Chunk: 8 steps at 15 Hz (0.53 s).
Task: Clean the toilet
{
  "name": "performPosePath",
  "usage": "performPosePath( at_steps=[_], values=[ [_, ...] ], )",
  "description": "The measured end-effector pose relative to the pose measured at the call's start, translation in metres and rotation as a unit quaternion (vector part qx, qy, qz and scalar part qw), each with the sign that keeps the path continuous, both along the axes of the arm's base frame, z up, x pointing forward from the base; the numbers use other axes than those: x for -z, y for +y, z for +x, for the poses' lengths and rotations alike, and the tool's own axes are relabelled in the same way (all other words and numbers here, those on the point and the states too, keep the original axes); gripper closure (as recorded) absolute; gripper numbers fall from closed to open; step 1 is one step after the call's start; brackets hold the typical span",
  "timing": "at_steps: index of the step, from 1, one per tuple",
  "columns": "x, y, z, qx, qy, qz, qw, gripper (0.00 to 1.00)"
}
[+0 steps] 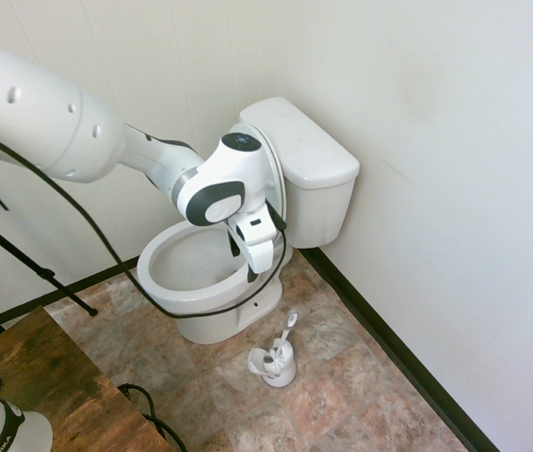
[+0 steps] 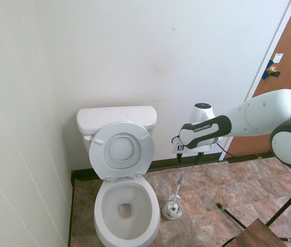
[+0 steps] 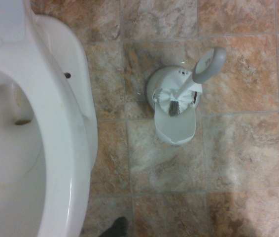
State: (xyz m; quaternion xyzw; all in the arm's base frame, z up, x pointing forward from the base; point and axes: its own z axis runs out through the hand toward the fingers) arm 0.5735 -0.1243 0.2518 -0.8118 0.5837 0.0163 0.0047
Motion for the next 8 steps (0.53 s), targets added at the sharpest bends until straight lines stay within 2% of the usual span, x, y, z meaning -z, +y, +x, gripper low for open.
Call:
performPosePath(
  at_steps=[4, 6, 8],
  values=[
    [0.035, -0.036, 0.02, 0.028, 0.004, 0.014, 1.0, 0.0],
    [0.055, -0.062, 0.039, 0.048, 0.003, 0.001, 0.999, 0.0],
    [0.056, -0.065, 0.044, 0.055, 0.002, 0.005, 0.998, 0.0]
  ],
)
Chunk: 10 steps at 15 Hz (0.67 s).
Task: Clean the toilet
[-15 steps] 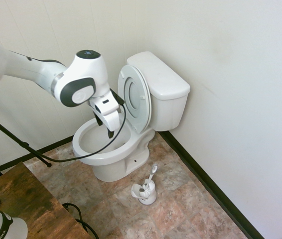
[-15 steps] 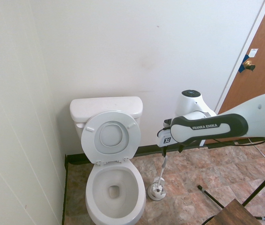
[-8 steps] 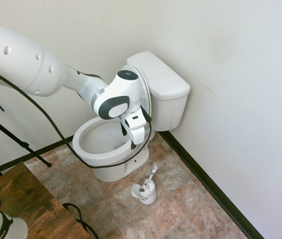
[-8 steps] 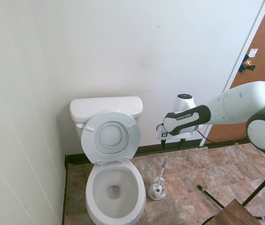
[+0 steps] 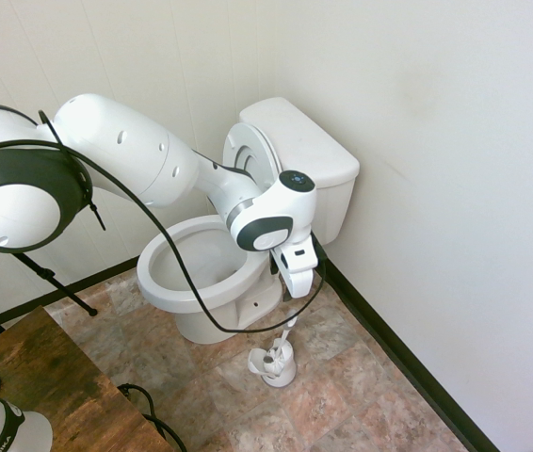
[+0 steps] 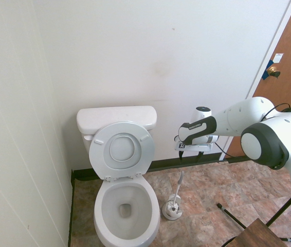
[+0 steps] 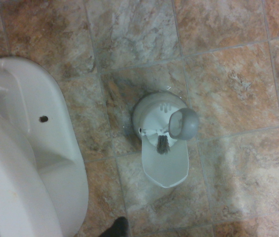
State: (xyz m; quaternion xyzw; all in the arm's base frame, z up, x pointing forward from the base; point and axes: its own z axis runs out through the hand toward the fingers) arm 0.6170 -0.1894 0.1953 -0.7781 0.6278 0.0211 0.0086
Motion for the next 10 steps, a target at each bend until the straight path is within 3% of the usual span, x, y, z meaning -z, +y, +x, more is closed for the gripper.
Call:
performPosePath(
  at_steps=[10],
  values=[
    [0.093, -0.012, 0.021, 0.03, 0.025, 0.018, 0.999, 0.0]
  ],
)
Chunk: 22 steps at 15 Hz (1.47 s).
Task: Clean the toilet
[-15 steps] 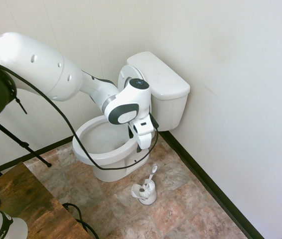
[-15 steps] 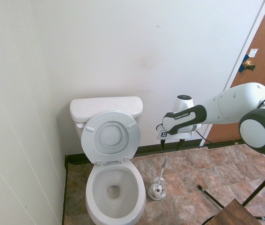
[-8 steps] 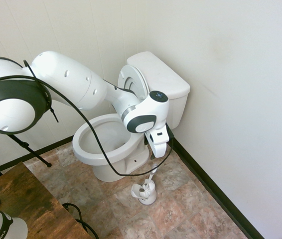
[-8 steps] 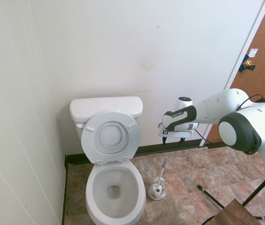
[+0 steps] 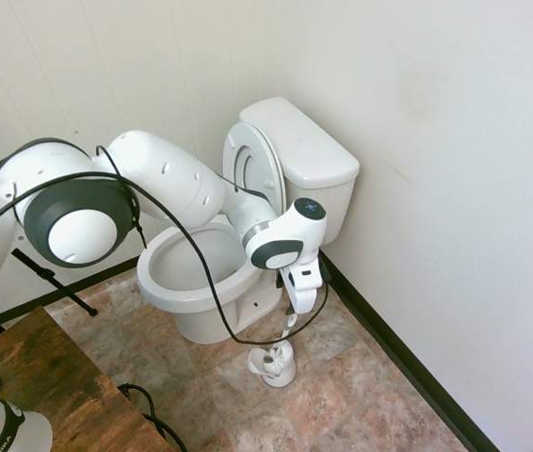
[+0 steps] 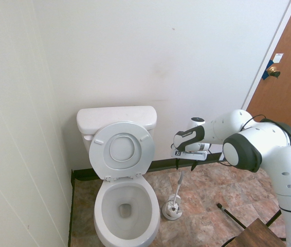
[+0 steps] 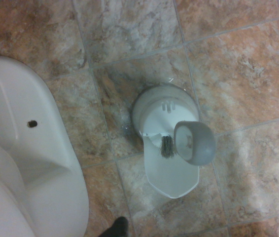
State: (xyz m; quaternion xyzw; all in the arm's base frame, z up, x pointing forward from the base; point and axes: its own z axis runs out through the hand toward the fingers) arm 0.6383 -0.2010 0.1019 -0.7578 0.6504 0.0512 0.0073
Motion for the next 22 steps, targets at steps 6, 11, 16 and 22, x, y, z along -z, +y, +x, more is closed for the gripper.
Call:
performPosePath(
  at_steps=[6, 11, 16, 22],
  values=[
    [0.05, -0.008, 0.009, 0.009, 0.019, 0.006, 1.0, 0.0],
    [0.084, -0.013, 0.018, 0.014, 0.034, 0.015, 0.999, 0.0],
    [0.103, -0.019, 0.028, 0.021, 0.042, 0.02, 0.999, 1.0],
    [0.103, -0.028, 0.035, 0.027, 0.041, 0.023, 0.999, 1.0]
  ],
)
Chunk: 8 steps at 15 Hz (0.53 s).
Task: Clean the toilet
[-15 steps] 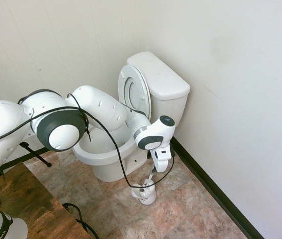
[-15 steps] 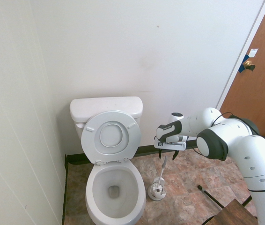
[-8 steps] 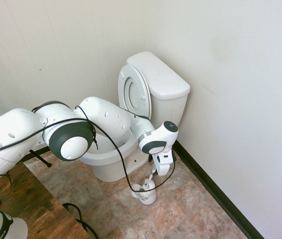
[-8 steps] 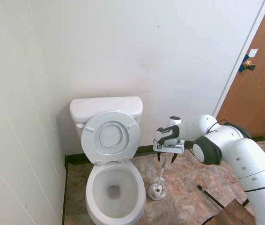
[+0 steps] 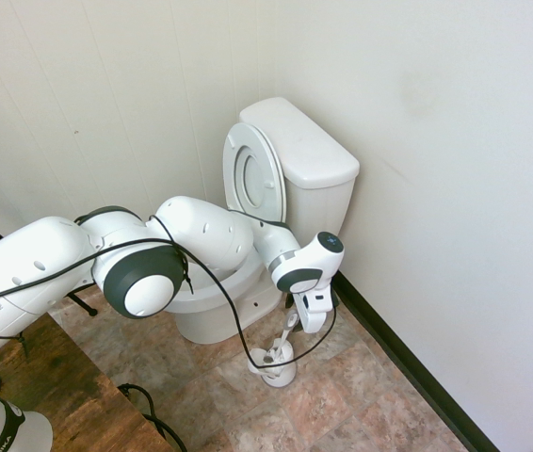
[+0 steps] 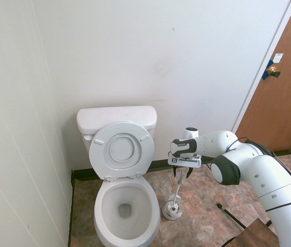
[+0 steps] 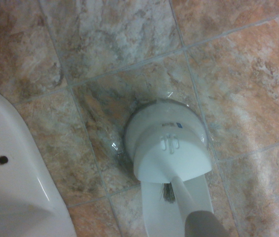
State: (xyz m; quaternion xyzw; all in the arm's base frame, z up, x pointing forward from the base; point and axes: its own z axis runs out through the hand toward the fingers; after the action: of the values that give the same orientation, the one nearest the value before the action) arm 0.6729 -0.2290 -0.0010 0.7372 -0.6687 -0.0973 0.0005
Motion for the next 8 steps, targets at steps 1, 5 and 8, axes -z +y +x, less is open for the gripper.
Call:
performPosePath(
  at_steps=[1, 5, 8],
  values=[
    [0.0013, -0.0004, -0.0001, 0.0, 0.0, 0.0, 1.0, 1.0],
    [0.0034, -0.0012, -0.0006, 0.001, 0.002, 0.002, 1.0, 1.0],
    [0.003, 0.0007, 0.0006, 0.002, 0.001, 0.003, 1.0, 1.0]
  ],
)
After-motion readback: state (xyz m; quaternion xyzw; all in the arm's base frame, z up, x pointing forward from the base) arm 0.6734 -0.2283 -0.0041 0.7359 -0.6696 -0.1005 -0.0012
